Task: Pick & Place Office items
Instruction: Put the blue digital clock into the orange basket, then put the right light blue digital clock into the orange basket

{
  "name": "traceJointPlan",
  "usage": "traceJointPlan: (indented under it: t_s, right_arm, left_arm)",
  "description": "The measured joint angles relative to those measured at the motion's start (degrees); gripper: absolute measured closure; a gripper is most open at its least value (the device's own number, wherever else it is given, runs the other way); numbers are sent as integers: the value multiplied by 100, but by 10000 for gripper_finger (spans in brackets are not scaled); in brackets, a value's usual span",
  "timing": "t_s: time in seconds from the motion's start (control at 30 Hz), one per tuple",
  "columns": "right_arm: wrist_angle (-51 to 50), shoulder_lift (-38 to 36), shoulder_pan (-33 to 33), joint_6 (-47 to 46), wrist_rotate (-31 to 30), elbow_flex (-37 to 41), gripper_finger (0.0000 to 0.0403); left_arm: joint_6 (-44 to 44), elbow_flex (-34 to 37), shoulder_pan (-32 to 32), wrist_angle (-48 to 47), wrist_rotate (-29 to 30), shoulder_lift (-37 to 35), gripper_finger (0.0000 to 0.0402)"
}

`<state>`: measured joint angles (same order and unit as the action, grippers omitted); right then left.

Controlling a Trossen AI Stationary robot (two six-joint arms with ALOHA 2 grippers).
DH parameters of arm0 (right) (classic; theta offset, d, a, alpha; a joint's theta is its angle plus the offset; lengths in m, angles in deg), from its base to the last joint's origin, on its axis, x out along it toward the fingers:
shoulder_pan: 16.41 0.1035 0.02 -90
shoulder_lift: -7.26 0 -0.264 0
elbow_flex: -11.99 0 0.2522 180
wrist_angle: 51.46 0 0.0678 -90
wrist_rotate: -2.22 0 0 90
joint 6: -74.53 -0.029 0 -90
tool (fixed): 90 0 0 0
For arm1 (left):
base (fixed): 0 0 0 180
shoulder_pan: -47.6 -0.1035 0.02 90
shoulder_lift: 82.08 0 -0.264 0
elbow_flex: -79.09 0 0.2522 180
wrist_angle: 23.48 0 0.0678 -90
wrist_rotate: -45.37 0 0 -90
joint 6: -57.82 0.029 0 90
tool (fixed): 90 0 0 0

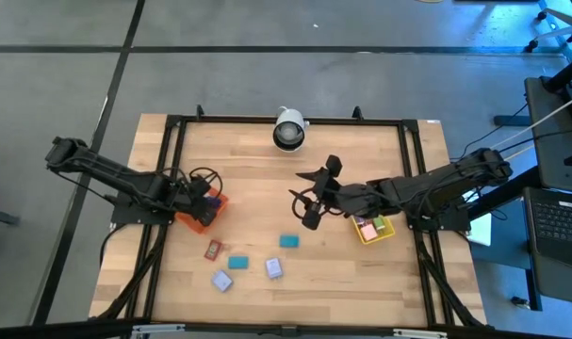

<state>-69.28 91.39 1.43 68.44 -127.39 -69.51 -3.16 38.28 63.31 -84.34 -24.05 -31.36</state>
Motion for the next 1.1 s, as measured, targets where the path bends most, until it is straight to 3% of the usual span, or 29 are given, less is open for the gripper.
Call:
traceJointPlan:
  t_s: [0.23, 0.57, 1.1]
  right_arm:
    - [13, 73, 0, -22, 47, 2, 179]
    - [7, 95, 0, 18, 150, 1, 179]
    - [-124, 93, -4, 79, -134, 1, 179]
  left_arm:
    - [22, 33, 0, 61, -257, -7, 289]
    - [228, -118, 0, 64, -125, -11, 230]
    - [1303, -1053, 0, 62, 244, -15, 216]
